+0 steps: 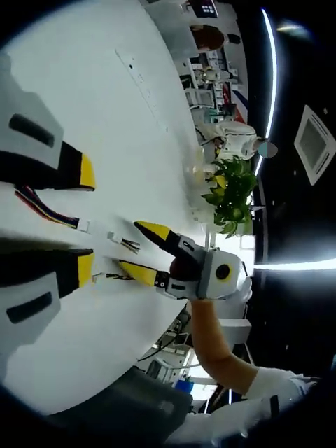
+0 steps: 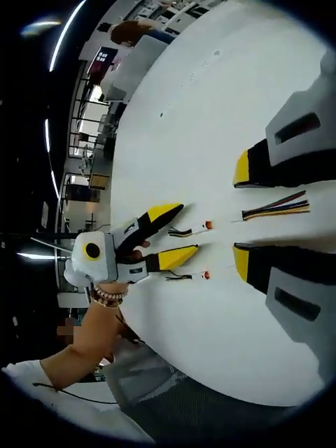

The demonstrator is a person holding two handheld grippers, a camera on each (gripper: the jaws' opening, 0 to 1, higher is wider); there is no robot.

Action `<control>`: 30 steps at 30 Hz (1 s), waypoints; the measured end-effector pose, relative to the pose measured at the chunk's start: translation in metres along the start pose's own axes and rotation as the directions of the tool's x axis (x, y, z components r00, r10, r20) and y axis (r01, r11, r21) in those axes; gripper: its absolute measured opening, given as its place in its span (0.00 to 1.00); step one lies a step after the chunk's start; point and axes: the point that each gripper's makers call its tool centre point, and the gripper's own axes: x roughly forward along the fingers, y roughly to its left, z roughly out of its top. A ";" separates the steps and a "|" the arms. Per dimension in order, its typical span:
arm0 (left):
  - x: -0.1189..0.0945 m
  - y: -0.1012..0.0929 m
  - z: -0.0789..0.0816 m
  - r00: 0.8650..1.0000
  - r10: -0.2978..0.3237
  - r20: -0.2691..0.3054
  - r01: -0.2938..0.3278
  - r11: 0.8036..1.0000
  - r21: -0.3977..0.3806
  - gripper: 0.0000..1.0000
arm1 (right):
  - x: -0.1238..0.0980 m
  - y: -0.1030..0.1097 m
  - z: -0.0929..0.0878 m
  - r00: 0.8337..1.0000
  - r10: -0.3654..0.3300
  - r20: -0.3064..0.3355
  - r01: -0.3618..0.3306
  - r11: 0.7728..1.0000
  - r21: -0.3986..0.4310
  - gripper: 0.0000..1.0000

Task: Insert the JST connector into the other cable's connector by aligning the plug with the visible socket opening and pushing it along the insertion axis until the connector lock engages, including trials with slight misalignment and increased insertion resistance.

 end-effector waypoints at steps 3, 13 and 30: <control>0.000 -0.001 -0.004 1.000 -0.007 -0.015 0.007 1.000 0.007 0.23 | 0.002 0.000 -0.001 1.000 0.003 0.002 -0.003 1.000 0.005 0.26; 0.002 -0.003 -0.009 0.999 -0.031 -0.024 0.031 1.000 0.001 0.20 | 0.008 0.003 -0.008 1.000 0.025 -0.003 -0.025 1.000 0.016 0.17; 0.004 0.000 -0.013 0.997 -0.081 -0.006 0.081 0.996 -0.023 0.10 | 0.007 -0.004 -0.014 0.995 0.064 0.079 -0.066 0.997 0.025 0.05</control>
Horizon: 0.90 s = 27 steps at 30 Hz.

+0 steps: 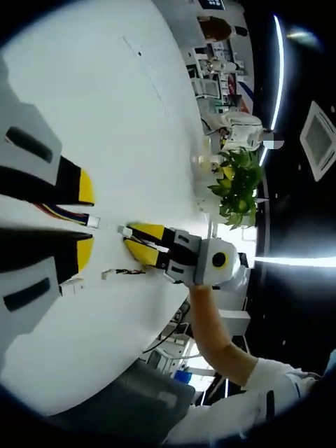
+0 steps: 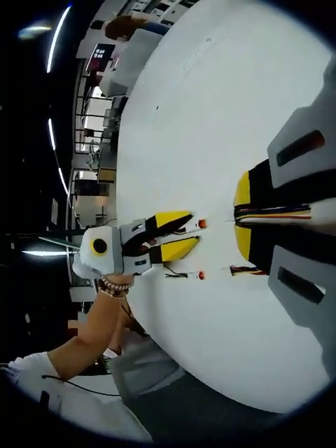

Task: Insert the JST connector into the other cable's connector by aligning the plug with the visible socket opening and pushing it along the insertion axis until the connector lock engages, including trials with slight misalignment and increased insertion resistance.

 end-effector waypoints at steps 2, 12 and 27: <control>0.000 0.001 0.000 1.000 -0.005 0.005 0.005 1.000 -0.001 0.08 | 0.000 0.000 0.000 1.000 0.007 0.011 -0.007 1.000 -0.005 0.05; 0.003 0.004 -0.002 0.999 -0.040 0.003 0.040 0.999 0.016 0.02 | 0.001 0.000 0.001 0.998 0.052 0.043 -0.052 0.999 -0.005 0.04; -0.003 -0.007 0.020 0.998 -0.069 0.008 0.069 0.996 0.059 0.01 | -0.010 0.006 0.031 0.997 0.056 0.050 -0.055 0.998 -0.036 0.02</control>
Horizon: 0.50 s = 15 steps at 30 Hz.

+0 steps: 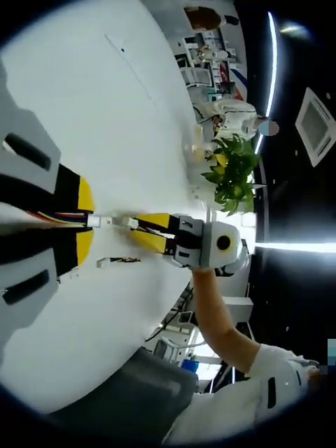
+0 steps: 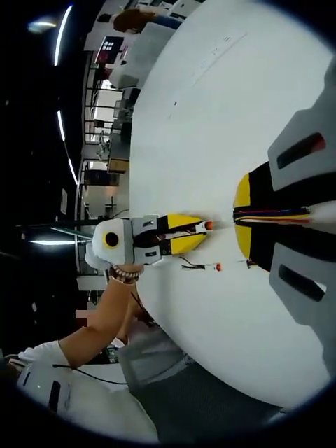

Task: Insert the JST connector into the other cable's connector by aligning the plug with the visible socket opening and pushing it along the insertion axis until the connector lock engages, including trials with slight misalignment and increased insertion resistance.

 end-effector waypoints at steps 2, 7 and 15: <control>-0.001 -0.007 0.009 1.000 -0.004 0.010 0.004 1.000 0.006 0.01 | -0.002 0.003 0.007 1.000 0.006 0.003 -0.005 1.000 -0.010 0.02; -0.007 -0.018 0.021 1.000 -0.017 -0.005 0.017 0.999 0.045 0.01 | -0.005 0.013 0.025 1.000 0.013 0.016 -0.012 0.999 -0.045 0.02; -0.011 -0.026 0.025 0.999 -0.030 -0.038 0.033 0.995 0.089 0.01 | 0.001 0.028 0.040 0.999 0.042 0.014 -0.040 0.995 -0.092 0.02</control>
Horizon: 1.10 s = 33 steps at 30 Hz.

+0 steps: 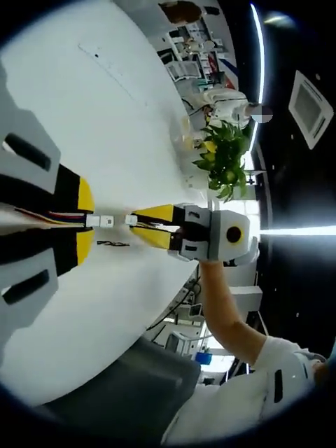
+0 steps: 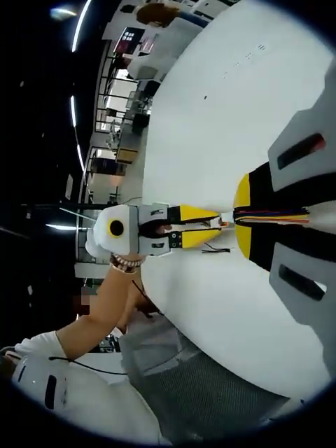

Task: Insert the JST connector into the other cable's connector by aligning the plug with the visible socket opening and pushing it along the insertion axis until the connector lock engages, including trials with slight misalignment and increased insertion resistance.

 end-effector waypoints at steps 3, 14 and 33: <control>-0.001 -0.001 0.002 1.000 -0.003 -0.003 0.003 1.000 0.008 0.01 | 0.001 0.004 0.001 1.000 0.011 -0.006 -0.011 1.000 -0.008 0.02; -0.001 -0.003 0.001 1.000 -0.015 -0.026 0.016 1.000 0.023 0.01 | 0.006 0.012 0.000 0.999 0.030 -0.036 -0.031 0.999 -0.024 0.01; 0.002 -0.008 -0.012 0.993 -0.040 -0.108 0.042 0.999 0.017 0.01 | 0.009 0.019 -0.014 0.986 0.055 -0.156 -0.067 0.995 -0.072 0.01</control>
